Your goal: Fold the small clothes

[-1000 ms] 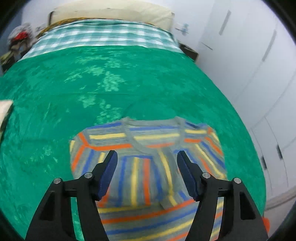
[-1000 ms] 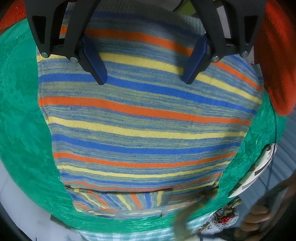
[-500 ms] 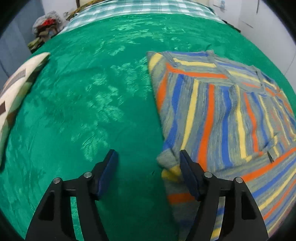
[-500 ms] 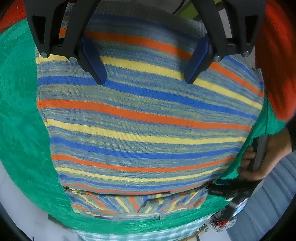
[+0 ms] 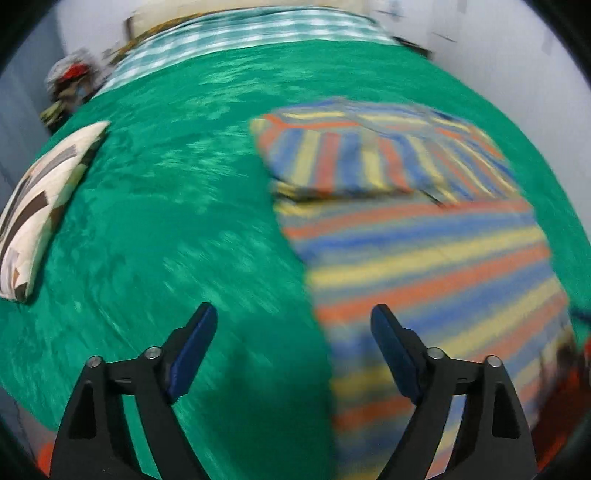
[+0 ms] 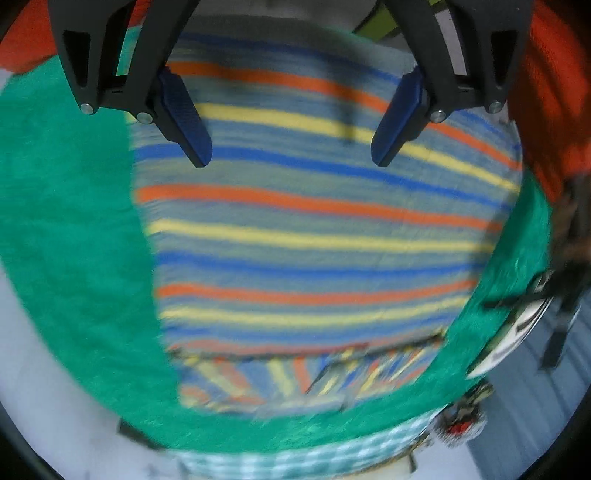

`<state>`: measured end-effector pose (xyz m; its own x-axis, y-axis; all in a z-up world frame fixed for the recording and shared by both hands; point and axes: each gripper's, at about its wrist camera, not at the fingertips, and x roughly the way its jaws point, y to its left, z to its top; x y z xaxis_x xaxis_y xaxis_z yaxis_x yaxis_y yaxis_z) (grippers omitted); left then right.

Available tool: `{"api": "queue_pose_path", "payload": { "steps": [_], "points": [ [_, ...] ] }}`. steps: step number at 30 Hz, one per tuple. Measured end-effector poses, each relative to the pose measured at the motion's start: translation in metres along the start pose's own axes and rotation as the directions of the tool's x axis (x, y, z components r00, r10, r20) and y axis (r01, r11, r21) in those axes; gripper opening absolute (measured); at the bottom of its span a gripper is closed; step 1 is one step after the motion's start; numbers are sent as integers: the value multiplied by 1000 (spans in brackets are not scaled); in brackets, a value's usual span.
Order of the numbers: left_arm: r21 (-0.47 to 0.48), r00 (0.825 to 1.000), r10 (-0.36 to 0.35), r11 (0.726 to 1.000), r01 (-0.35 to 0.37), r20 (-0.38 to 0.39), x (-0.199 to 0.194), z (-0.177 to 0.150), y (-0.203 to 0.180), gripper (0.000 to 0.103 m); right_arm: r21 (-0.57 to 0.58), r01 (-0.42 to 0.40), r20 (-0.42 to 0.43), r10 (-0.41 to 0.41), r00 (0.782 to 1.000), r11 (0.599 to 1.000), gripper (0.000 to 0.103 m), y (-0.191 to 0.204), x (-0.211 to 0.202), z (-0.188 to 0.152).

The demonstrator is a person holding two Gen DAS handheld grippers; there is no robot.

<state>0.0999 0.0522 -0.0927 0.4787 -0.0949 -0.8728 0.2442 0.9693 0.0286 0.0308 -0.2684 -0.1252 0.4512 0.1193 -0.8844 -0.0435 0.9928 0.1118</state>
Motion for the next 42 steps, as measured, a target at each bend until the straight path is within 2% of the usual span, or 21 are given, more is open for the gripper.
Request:
{"api": "queue_pose_path", "payload": {
  "steps": [3, 4, 6, 7, 9, 11, 15, 17, 19, 21, 24, 27, 32, 42],
  "points": [
    [131, 997, 32, 991, -23, -69, 10, -26, -36, 95, -26, 27, -27, -28, 999, 999, 87, -10, 2, 6],
    [183, 992, 66, 982, -46, -109, 19, -40, -46, 95, -49, 47, -61, -50, 997, 998, 87, -13, 8, 6],
    [220, 981, 114, 972, -78, -155, 30, -62, -53, 97, -100, 86, -159, -101, 982, 991, 87, -20, 26, -1],
    [190, 983, 99, 979, -69, -155, 29, -69, -49, 99, -118, 90, -197, -112, 974, 989, 87, -23, 33, -7],
    [121, 980, 74, 991, -52, -186, 25, -74, -37, 101, -140, 75, -199, -102, 975, 987, 87, -26, 33, -15],
    [89, 975, 62, 995, -44, -212, 20, -74, -29, 101, -170, 88, -218, -125, 968, 981, 88, -24, 31, -18],
    [92, 973, 86, 993, -68, -215, 18, -80, -27, 102, -196, 100, -246, -148, 958, 976, 89, -24, 31, -21],
    [97, 972, 93, 993, -74, -214, 18, -80, -29, 102, -197, 110, -249, -159, 955, 974, 95, -26, 31, -21],
    [92, 973, 94, 993, -76, -213, 19, -79, -31, 102, -197, 131, -255, -180, 950, 972, 96, -27, 34, -22],
    [80, 976, 86, 994, -72, -199, 15, -80, -28, 102, -183, 151, -228, -191, 955, 971, 95, -27, 28, -19],
    [42, 984, 76, 997, -70, -159, 4, -83, -25, 101, -168, 230, -120, -252, 960, 959, 94, -19, 5, -16],
    [7, 989, 89, 996, -89, -116, -3, -80, -21, 100, -109, 279, -11, -282, 959, 954, 94, -13, -21, -12],
    [-40, 991, 97, 994, -101, -91, -9, -78, -11, 100, -76, 319, 87, -313, 946, 945, 94, 7, -38, -11],
    [-35, 990, 111, 993, -114, -91, -5, -80, -8, 100, -61, 334, 79, -329, 941, 941, 94, 8, -33, -10]
  ]
}}
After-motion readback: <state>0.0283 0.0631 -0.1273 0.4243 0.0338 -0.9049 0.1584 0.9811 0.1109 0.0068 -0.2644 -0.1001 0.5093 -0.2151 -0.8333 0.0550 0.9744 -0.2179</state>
